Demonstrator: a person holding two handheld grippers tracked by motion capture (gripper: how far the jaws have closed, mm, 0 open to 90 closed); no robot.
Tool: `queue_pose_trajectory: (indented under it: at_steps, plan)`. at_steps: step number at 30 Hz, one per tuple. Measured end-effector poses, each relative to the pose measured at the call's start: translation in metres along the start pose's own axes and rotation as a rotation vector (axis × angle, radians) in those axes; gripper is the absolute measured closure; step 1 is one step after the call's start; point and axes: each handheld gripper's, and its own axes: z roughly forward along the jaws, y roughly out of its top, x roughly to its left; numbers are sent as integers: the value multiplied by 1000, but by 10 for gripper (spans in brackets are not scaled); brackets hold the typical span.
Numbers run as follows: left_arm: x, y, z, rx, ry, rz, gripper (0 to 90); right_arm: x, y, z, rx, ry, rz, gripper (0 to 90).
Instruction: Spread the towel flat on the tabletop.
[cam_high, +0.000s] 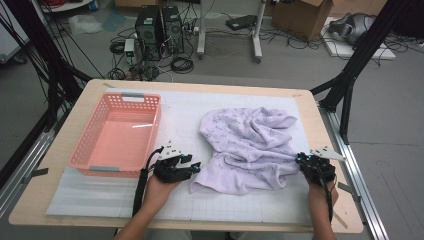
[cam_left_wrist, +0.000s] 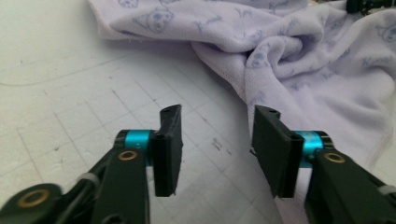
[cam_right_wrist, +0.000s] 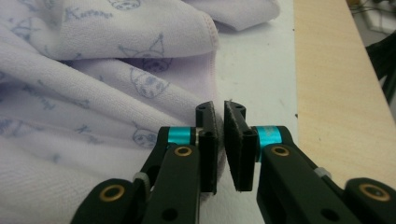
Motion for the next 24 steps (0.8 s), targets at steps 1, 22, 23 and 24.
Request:
queue_pose_trajectory:
  at_steps: [1,22,23,24]
  plan:
    - [0,0,0,6,-3,7,583,0,-1,-1,-11,19,16,742]
    - [-27,31,66,156,-3,0,644,10,2,-43,-121,216,-7,617]
    - [-32,31,69,162,-7,7,602,9,2,-42,-124,218,-7,617]
    - [-36,32,73,167,-7,15,554,9,2,-42,-120,221,-5,617]
